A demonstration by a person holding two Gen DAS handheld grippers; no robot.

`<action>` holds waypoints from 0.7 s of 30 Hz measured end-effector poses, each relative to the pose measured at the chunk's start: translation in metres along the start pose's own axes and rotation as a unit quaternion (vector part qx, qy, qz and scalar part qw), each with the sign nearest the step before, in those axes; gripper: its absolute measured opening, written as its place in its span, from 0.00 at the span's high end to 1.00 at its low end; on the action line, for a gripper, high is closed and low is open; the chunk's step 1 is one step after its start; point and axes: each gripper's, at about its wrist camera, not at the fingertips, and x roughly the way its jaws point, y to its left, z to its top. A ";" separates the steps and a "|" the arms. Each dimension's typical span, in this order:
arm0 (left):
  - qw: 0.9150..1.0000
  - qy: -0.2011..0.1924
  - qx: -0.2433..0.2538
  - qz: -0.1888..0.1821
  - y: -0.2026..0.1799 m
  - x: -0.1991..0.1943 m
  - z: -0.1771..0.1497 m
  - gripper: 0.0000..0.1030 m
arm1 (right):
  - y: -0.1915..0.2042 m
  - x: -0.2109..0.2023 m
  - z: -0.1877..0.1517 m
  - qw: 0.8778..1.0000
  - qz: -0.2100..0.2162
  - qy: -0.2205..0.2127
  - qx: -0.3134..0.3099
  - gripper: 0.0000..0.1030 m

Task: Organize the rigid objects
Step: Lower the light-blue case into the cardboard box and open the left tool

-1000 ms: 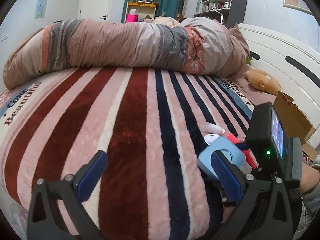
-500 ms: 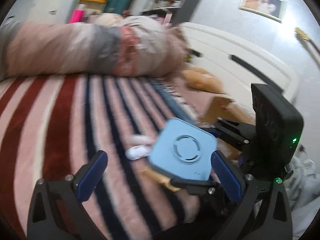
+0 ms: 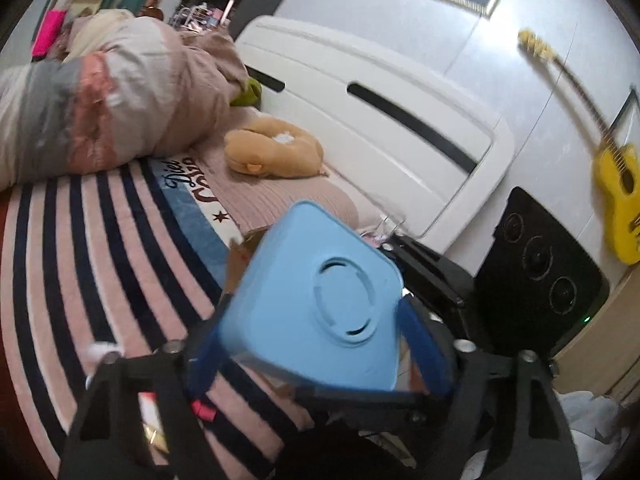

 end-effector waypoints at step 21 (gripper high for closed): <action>0.988 0.131 0.060 0.055 -0.037 0.131 0.012 0.62 | -0.105 -0.002 -0.061 0.980 -0.010 0.164 0.112 0.24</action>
